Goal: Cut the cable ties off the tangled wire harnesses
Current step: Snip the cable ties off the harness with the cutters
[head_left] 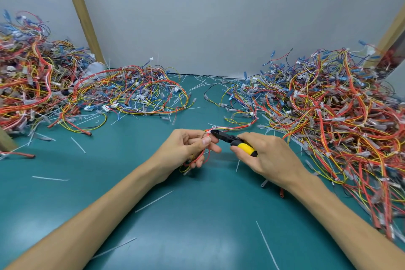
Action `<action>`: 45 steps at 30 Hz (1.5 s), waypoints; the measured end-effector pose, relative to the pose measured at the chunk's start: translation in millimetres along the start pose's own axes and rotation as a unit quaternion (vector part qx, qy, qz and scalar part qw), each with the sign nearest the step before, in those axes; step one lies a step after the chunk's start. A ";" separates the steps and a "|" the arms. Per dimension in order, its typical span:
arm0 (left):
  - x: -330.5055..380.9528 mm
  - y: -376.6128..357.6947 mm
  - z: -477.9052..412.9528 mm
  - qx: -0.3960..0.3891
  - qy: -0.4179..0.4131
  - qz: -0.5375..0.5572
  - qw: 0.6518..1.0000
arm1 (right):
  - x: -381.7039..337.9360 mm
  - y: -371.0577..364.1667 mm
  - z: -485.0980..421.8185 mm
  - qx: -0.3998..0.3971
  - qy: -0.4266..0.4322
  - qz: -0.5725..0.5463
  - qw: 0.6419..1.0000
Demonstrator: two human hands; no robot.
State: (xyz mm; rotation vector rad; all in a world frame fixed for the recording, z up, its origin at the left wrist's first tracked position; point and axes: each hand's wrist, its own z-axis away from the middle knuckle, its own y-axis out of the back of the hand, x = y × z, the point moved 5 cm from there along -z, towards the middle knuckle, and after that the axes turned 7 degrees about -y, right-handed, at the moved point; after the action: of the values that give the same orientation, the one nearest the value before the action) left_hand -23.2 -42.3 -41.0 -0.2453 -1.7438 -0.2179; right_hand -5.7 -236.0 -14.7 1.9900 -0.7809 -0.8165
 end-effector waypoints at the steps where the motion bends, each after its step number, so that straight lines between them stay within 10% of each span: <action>1: 0.4 0.3 -0.5 0.002 0.002 -0.001 1.000 | 1.1 -1.7 -0.5 -0.004 -0.013 -0.008 1.000; 9: 8.1 -2.5 -0.7 -0.030 0.000 -0.085 0.996 | 28.3 4.2 -1.4 0.104 -0.157 -0.175 0.966; 14: 21.2 3.9 4.6 -0.038 -0.033 -0.268 0.962 | 44.2 0.1 -3.8 0.094 -0.289 -0.541 0.784; 18: 26.9 30.8 2.4 0.035 -0.082 -0.540 0.837 | 54.4 -2.7 -3.1 0.080 -0.351 -0.601 0.713; 22: 13.6 44.6 -2.6 0.078 -0.077 -0.466 0.878 | 55.0 -6.6 -4.1 0.056 -0.369 -0.606 0.702; 45: 61.5 24.2 -83.1 0.166 -0.198 -0.463 0.848 | 59.8 -15.2 -8.1 0.054 -0.342 -0.597 0.724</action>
State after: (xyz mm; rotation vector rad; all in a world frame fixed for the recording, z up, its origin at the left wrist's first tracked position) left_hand 50.9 -39.8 34.9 0.8970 -2.1584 -0.5810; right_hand 39.6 -270.8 -39.5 2.1639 0.2875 -2.3782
